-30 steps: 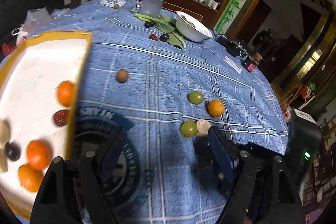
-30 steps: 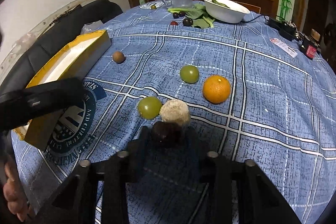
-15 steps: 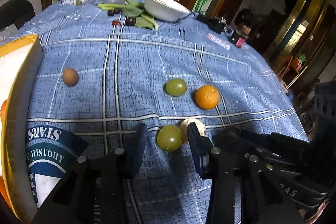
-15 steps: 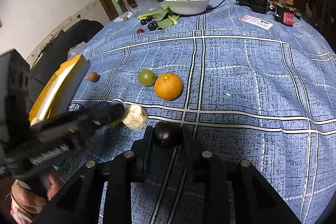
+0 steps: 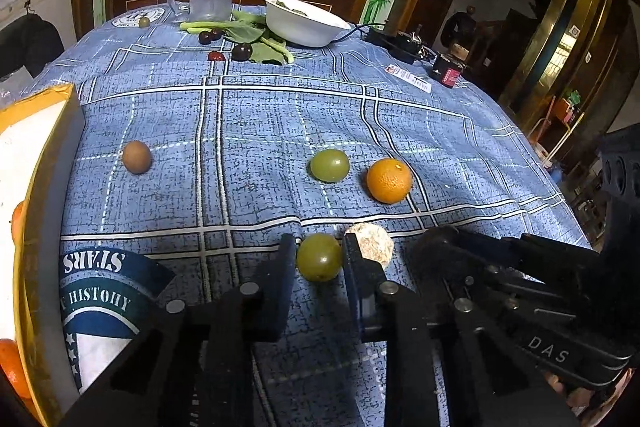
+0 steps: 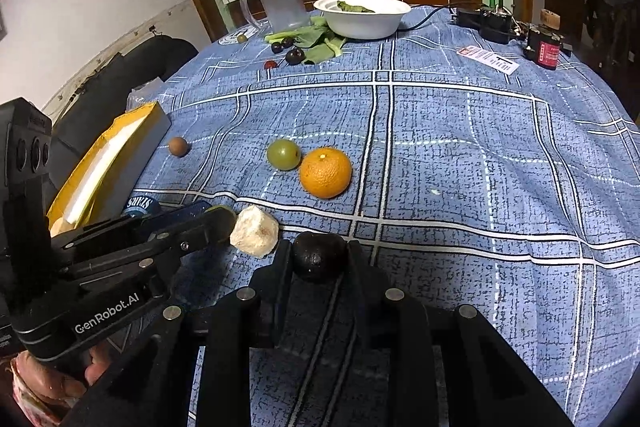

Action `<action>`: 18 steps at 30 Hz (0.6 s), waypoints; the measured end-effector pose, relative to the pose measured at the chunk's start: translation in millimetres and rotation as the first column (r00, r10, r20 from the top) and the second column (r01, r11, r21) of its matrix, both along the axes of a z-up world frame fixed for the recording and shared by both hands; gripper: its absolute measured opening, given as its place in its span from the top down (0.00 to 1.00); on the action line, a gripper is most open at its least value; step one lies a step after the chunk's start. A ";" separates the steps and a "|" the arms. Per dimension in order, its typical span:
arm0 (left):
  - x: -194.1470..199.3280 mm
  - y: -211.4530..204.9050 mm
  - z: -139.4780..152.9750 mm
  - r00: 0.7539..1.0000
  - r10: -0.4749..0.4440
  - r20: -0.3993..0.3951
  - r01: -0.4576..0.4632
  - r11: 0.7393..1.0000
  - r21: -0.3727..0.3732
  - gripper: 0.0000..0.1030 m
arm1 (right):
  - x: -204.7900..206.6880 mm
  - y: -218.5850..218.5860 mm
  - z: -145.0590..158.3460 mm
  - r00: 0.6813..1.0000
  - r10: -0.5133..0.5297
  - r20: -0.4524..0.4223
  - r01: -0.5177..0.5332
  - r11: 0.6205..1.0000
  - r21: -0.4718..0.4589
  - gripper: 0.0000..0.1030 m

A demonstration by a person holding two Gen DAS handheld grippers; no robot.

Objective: Organize fruits
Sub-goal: 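Grasp a green grape with the left tool while the right tool grasps a dark plum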

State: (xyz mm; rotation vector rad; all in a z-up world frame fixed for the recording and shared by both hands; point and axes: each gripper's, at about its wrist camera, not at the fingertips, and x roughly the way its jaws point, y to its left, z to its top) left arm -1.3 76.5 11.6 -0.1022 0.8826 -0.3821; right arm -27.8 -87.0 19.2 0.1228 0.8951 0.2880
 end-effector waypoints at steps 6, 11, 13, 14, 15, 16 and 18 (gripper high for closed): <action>0.6 8.4 3.0 0.999 0.032 0.009 -0.031 0.999 -0.035 0.80 | -3.8 -0.6 7.4 0.998 -0.015 0.056 0.016 1.000 -0.023 0.72; -9.2 14.3 14.1 0.997 0.055 0.061 -0.051 0.997 -0.063 0.80 | -7.3 0.8 13.6 0.994 -0.031 0.108 0.037 0.998 -0.051 0.72; -16.6 24.9 19.6 0.996 0.078 0.049 -0.072 0.991 -0.114 0.80 | -9.8 3.1 16.1 0.990 -0.042 0.132 0.052 0.996 -0.074 0.72; -22.7 32.0 23.5 0.995 0.090 0.043 -0.083 0.986 -0.143 0.80 | -10.4 4.0 16.8 0.990 -0.044 0.134 0.054 0.996 -0.077 0.72; -30.9 41.2 28.6 0.994 0.102 0.041 -0.093 0.980 -0.177 0.79 | -9.9 3.8 17.3 0.990 -0.044 0.131 0.054 0.996 -0.075 0.73; -39.1 50.3 34.8 0.992 0.116 0.045 -0.105 0.975 -0.197 0.79 | -10.9 4.3 18.8 0.991 -0.045 0.125 0.053 0.997 -0.063 0.72; -57.3 71.4 51.1 0.984 0.160 0.075 -0.142 0.969 -0.204 0.79 | -14.7 9.3 23.6 0.992 -0.034 0.121 0.039 0.998 -0.040 0.72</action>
